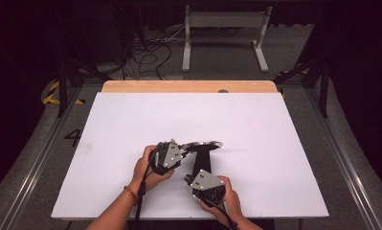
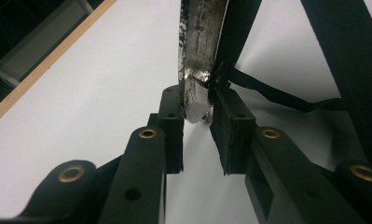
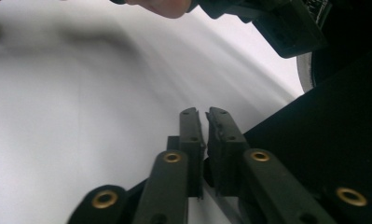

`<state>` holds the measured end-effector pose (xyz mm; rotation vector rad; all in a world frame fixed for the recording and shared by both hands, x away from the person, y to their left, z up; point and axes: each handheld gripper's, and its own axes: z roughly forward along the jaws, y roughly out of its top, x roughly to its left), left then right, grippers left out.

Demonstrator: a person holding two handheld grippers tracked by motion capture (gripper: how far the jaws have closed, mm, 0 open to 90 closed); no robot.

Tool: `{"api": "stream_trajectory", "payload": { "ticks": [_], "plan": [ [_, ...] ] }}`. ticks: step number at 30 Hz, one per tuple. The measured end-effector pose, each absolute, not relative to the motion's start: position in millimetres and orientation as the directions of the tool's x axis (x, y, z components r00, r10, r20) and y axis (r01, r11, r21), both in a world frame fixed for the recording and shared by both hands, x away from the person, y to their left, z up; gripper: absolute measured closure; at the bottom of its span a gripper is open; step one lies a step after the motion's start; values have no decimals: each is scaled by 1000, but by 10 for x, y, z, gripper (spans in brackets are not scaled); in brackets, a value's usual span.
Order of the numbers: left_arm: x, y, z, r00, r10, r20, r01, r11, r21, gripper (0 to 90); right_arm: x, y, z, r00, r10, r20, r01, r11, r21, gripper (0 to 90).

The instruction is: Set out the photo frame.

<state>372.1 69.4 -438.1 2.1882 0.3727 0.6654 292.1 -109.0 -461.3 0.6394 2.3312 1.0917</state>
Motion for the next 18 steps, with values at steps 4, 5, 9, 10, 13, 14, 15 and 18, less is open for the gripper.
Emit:
{"api": "stream_trajectory", "payload": {
  "ticks": [4, 5, 9, 10, 13, 14, 15, 18],
  "plan": [
    [3718, 703, -4379, 820, 462, 337, 46, -640, 767, 746, 2896, -1079, -4609, -751, 606, -262, 217, 601, 769, 900],
    [3714, 699, -4377, 817, 463, 343, 43, -643, 764, 746, 2889, -1077, -4606, -748, 605, -274, 217, 613, 760, 900],
    [3713, 683, -4371, 812, 463, 355, 38, -648, 760, 744, 2873, -1071, -4587, -733, 616, -286, 233, 624, 746, 900],
    [3711, 673, -4370, 809, 468, 355, 40, -647, 762, 743, 2867, -1064, -4584, -735, 612, -291, 225, 625, 748, 897],
    [3702, 652, -4371, 804, 480, 353, 52, -647, 761, 738, 2880, -1043, -4601, -765, 592, -254, 217, 608, 764, 835],
    [3708, 658, -4372, 807, 475, 351, 48, -645, 763, 738, 2880, -1019, -4617, -766, 587, -262, 207, 611, 764, 839],
    [3712, 663, -4373, 810, 474, 346, 49, -642, 765, 739, 2879, -997, -4630, -767, 583, -269, 200, 614, 763, 836],
    [3720, 670, -4370, 815, 471, 339, 53, -641, 765, 741, 2896, -950, -4658, -768, 578, -274, 201, 625, 754, 847]
  ]
}}
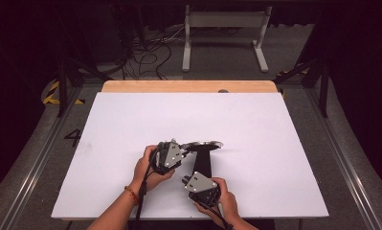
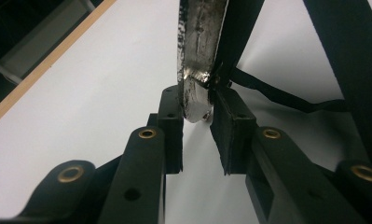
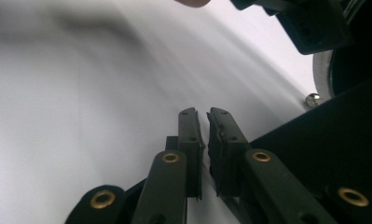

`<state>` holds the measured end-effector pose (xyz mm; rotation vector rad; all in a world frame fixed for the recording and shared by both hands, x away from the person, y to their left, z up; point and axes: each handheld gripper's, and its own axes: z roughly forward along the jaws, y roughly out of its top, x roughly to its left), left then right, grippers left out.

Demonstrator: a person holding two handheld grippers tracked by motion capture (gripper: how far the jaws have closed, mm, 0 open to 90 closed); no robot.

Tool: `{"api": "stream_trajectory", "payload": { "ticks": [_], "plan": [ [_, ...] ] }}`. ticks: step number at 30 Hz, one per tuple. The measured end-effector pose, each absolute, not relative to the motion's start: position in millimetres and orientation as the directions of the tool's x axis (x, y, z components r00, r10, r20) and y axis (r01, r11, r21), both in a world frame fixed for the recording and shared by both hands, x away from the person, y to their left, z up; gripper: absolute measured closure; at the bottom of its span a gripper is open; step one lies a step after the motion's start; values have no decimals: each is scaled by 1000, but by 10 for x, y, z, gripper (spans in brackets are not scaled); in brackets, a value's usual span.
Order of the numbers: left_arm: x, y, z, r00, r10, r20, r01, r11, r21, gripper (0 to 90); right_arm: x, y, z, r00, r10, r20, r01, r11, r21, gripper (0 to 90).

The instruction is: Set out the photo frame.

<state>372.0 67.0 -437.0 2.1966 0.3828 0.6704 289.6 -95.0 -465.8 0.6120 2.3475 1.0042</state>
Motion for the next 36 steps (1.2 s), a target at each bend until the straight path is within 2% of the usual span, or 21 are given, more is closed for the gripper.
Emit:
{"api": "stream_trajectory", "payload": {
  "ticks": [4, 7, 12, 19, 33, 36],
  "plan": [
    [3721, 691, -4365, 819, 466, 335, 56, -646, 761, 747, 2888, -928, -4663, -752, 588, -297, 209, 641, 739, 900],
    [3706, 707, -4357, 822, 465, 328, 67, -652, 756, 755, 2890, -908, -4646, -739, 609, -289, 237, 635, 735, 900],
    [3694, 702, -4352, 815, 458, 355, 48, -664, 747, 756, 2825, -905, -4627, -723, 599, -343, 226, 674, 703, 900],
    [3658, 694, -4355, 795, 472, 381, 51, -677, 734, 755, 2835, -1035, -4586, -711, 629, -313, 272, 658, 703, 900],
    [3622, 763, -4335, 780, 479, 403, 70, -707, 704, 782, 2869, -1098, -4597, -715, 653, -249, 300, 609, 734, 900],
    [3597, 797, -4313, 785, 465, 409, 69, -723, 687, 792, 2900, -1138, -4598, -728, 656, -198, 318, 579, 751, 900]
  ]
}}
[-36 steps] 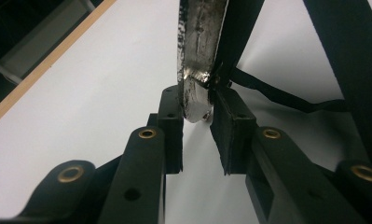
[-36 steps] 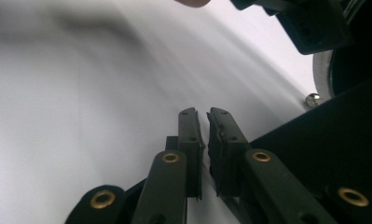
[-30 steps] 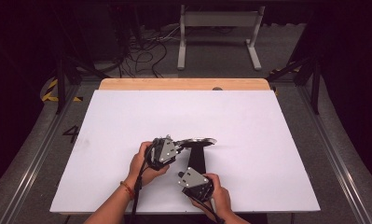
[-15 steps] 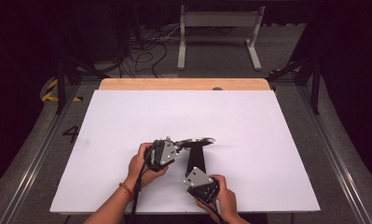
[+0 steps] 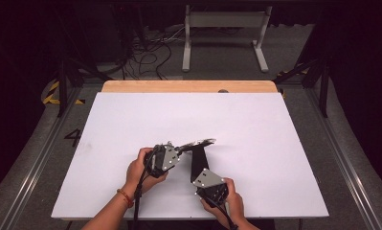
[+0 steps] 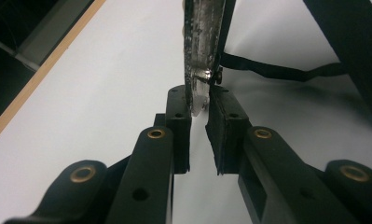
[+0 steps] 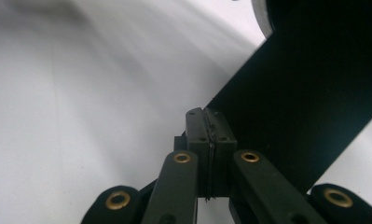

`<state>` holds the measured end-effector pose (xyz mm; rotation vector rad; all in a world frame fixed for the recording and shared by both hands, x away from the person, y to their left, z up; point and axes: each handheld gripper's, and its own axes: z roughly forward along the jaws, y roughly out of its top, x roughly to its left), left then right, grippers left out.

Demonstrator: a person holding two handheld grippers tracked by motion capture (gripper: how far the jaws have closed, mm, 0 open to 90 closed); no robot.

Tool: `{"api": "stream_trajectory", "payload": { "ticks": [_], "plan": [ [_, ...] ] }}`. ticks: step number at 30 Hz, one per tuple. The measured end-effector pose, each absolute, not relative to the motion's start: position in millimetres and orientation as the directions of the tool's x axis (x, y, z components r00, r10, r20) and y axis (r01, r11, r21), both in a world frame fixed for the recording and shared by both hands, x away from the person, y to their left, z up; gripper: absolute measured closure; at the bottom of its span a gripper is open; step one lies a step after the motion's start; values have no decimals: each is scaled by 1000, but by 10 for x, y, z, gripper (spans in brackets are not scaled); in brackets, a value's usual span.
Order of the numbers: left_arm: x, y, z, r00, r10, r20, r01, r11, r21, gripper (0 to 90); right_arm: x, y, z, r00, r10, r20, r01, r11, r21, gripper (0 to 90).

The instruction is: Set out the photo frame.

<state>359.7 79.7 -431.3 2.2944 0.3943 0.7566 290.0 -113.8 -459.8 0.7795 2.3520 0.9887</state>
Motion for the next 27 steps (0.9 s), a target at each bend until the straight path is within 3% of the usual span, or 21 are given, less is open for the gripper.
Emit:
{"api": "stream_trajectory", "payload": {
  "ticks": [8, 12, 27],
  "plan": [
    [3522, 805, -4259, 787, 441, 431, 63, -752, 656, 803, 2888, -1139, -4546, -767, 617, -179, 265, 558, 786, 877],
    [3491, 821, -4292, 781, 476, 405, 88, -725, 683, 805, 2916, -1066, -4545, -771, 614, -172, 261, 551, 793, 888],
    [3443, 827, -4286, 775, 483, 408, 94, -726, 681, 807, 2820, -1048, -4534, -712, 649, -269, 269, 606, 748, 900]
  ]
}}
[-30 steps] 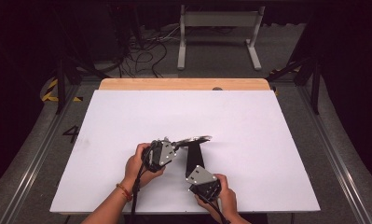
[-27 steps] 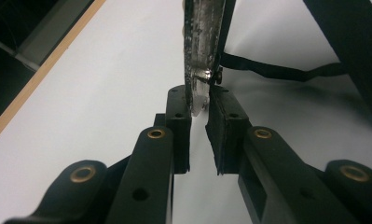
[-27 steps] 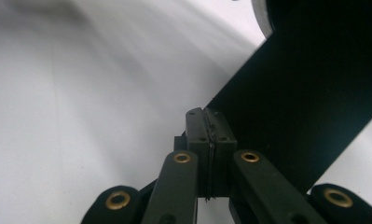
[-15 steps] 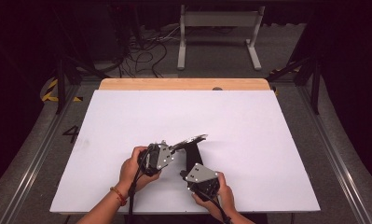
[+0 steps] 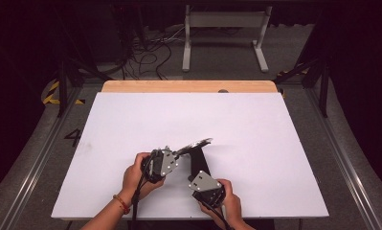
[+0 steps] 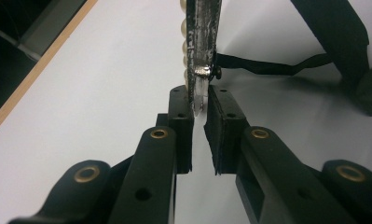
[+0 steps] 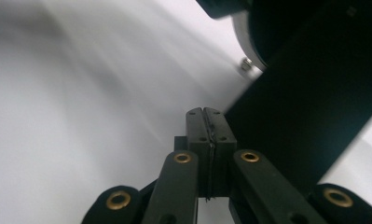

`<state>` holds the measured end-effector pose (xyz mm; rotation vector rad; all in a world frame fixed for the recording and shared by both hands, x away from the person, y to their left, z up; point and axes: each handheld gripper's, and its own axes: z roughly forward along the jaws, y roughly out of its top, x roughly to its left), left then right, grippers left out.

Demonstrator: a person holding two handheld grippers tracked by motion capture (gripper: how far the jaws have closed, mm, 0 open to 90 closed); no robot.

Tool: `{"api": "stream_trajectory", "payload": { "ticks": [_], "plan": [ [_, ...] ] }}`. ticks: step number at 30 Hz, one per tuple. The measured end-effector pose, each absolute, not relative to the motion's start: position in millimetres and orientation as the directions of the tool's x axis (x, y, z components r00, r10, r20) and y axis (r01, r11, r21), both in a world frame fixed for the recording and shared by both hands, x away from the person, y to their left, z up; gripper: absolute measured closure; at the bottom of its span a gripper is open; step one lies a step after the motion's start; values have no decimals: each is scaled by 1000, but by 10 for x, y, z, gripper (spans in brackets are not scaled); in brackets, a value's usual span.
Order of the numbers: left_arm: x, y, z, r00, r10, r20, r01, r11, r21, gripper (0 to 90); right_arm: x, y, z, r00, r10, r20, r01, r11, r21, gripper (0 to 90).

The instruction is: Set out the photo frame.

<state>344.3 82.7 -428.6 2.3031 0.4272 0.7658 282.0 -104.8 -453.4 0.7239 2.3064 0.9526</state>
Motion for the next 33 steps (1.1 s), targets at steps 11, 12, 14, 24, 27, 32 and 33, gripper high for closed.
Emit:
{"api": "stream_trajectory", "payload": {
  "ticks": [11, 12, 14, 24, 27, 32, 33],
  "plan": [
    [3465, 838, -4312, 776, 502, 383, 85, -684, 724, 779, 2848, -1064, -4559, -764, 617, -191, 256, 560, 788, 878],
    [3464, 834, -4322, 772, 511, 377, 88, -674, 733, 724, 2859, -1036, -4564, -757, 624, -194, 259, 559, 788, 866],
    [3470, 830, -4329, 770, 515, 377, 83, -666, 741, 667, 2870, -1015, -4567, -755, 628, -187, 263, 552, 791, 859],
    [3580, 725, -4357, 782, 518, 347, 80, -635, 768, 628, 2878, -838, -4652, -697, 670, -257, 269, 576, 772, 881],
    [3578, 724, -4355, 787, 503, 358, 69, -648, 759, 750, 2887, -848, -4652, -691, 669, -276, 267, 590, 762, 900],
    [3520, 703, -4345, 772, 499, 394, 72, -684, 726, 770, 2902, -858, -4670, -676, 673, -301, 275, 609, 744, 900],
    [3515, 698, -4345, 769, 503, 393, 77, -685, 725, 771, 2903, -864, -4666, -674, 674, -304, 277, 611, 741, 900]
  ]
}}
